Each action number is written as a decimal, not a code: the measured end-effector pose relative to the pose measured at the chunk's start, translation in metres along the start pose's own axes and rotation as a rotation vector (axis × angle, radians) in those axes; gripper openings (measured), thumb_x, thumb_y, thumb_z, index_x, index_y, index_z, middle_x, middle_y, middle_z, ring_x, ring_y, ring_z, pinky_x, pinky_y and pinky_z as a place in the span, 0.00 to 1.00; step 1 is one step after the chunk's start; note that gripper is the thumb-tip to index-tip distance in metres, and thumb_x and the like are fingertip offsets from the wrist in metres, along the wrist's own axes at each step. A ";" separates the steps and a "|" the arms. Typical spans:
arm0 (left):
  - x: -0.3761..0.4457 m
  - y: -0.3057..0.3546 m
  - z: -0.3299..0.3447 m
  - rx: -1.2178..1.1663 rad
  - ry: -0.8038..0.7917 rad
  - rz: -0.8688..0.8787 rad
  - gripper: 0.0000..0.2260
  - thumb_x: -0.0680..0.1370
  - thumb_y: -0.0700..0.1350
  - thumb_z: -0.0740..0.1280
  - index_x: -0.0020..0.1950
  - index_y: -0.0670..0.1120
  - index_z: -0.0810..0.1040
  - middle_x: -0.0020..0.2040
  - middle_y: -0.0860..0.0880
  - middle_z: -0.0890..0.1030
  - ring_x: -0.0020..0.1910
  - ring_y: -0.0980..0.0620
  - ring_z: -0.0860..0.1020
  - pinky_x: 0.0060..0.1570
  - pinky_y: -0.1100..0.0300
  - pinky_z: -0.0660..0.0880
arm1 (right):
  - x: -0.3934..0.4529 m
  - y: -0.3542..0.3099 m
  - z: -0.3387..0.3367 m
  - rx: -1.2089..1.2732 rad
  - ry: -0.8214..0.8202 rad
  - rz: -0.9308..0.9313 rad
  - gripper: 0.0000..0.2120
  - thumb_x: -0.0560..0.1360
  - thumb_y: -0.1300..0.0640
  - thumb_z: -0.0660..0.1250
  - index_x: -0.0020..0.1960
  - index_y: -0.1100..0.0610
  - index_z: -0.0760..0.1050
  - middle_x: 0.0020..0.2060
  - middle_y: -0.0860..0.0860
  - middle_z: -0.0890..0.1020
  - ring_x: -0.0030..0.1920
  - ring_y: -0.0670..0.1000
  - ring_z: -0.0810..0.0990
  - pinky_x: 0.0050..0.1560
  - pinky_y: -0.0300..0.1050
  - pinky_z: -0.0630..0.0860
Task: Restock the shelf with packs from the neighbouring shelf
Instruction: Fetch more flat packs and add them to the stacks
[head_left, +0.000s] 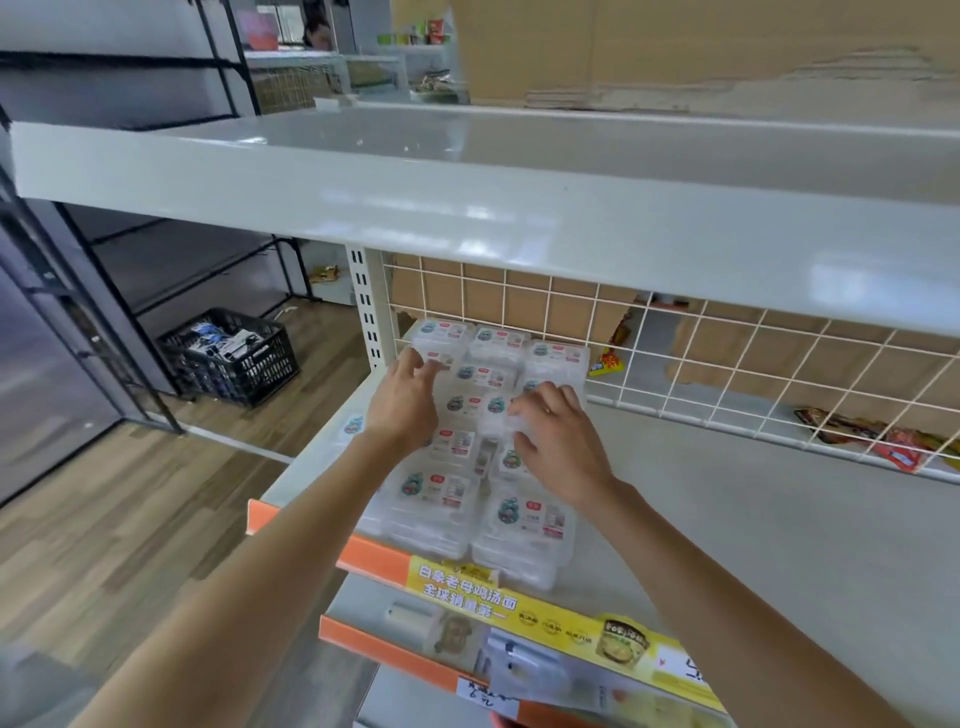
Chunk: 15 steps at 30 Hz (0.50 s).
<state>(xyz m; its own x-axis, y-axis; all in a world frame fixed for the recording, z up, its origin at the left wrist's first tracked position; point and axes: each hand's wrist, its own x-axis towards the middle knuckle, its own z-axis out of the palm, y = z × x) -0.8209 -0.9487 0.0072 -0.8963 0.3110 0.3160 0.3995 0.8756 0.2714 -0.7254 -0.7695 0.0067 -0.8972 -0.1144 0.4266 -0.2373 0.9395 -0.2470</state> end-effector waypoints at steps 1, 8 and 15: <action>-0.004 0.000 0.001 -0.021 -0.011 0.006 0.23 0.75 0.34 0.60 0.69 0.46 0.67 0.65 0.44 0.66 0.63 0.43 0.67 0.60 0.52 0.70 | 0.009 0.001 0.001 -0.008 -0.021 0.011 0.13 0.73 0.62 0.66 0.58 0.59 0.74 0.54 0.55 0.74 0.56 0.56 0.69 0.54 0.52 0.72; -0.019 -0.004 -0.001 -0.063 -0.139 0.000 0.22 0.80 0.42 0.55 0.74 0.48 0.57 0.75 0.46 0.56 0.71 0.43 0.60 0.66 0.49 0.65 | 0.054 -0.002 0.015 0.037 -0.225 0.063 0.22 0.79 0.61 0.57 0.72 0.57 0.61 0.70 0.52 0.63 0.70 0.51 0.58 0.66 0.45 0.61; -0.023 0.008 -0.009 0.024 -0.085 0.055 0.20 0.77 0.40 0.59 0.70 0.45 0.66 0.70 0.43 0.64 0.66 0.42 0.65 0.64 0.48 0.66 | 0.029 0.007 0.004 -0.037 -0.167 -0.028 0.17 0.78 0.60 0.57 0.67 0.59 0.67 0.65 0.53 0.69 0.65 0.52 0.64 0.63 0.47 0.64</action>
<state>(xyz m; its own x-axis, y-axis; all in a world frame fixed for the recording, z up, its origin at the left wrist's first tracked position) -0.7952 -0.9524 0.0105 -0.8868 0.3878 0.2513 0.4444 0.8647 0.2340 -0.7549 -0.7678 0.0139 -0.9407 -0.1896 0.2812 -0.2516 0.9461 -0.2040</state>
